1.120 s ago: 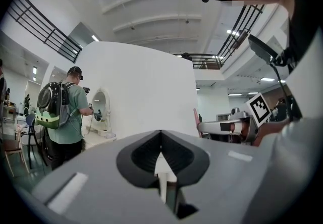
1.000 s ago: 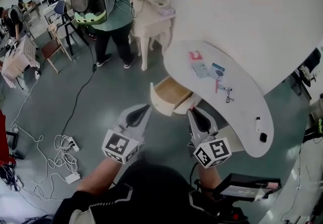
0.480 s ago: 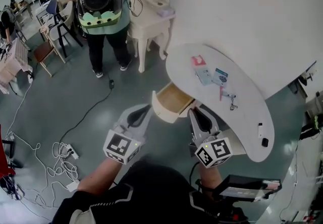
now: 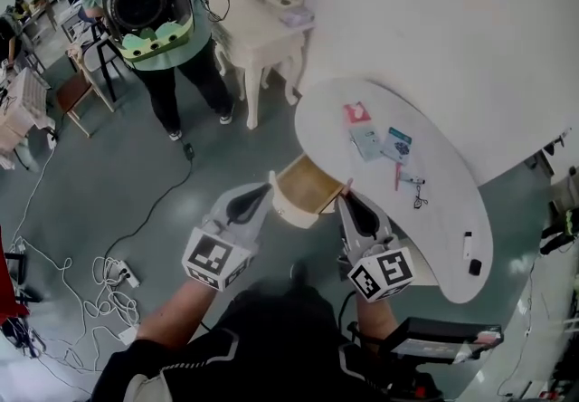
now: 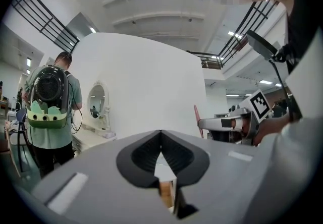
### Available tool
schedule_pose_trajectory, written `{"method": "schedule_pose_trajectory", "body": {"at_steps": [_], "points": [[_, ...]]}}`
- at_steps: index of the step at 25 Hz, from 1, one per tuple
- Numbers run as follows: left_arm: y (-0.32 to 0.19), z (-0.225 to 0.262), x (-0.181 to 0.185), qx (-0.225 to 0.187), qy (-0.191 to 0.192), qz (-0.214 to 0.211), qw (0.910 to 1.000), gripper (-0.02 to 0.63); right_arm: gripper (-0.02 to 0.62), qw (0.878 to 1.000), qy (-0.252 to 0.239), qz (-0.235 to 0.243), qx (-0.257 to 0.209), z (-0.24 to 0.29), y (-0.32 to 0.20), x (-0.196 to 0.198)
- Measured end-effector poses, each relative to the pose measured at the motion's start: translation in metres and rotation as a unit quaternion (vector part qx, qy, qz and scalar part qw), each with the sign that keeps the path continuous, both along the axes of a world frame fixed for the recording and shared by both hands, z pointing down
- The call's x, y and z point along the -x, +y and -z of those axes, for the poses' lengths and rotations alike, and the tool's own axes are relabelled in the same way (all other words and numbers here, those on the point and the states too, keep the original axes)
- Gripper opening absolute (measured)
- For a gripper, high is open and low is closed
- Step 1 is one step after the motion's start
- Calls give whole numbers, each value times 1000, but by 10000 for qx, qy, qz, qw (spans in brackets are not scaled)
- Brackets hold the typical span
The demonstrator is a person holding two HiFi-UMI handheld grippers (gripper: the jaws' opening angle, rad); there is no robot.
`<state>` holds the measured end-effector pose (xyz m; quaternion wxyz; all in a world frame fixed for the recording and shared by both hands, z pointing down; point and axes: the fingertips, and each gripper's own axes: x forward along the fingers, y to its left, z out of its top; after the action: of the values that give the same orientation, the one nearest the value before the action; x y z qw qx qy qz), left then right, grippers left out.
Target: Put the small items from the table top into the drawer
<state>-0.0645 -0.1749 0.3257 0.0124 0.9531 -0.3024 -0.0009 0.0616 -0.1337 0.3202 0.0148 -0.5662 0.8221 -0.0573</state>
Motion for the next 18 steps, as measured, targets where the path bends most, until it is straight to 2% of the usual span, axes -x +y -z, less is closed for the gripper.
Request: {"method": "schedule_pose_trajectory", "body": {"at_steps": [9,18], "points": [[-33,16,-61,-115,-117,245,9996,0,51,9993,-116,318,-185,12,-43,-57],[-53,16,-100,-84,-301,536,9981,0,51,9964,-233,812,-119,5,-71,-86]]}}
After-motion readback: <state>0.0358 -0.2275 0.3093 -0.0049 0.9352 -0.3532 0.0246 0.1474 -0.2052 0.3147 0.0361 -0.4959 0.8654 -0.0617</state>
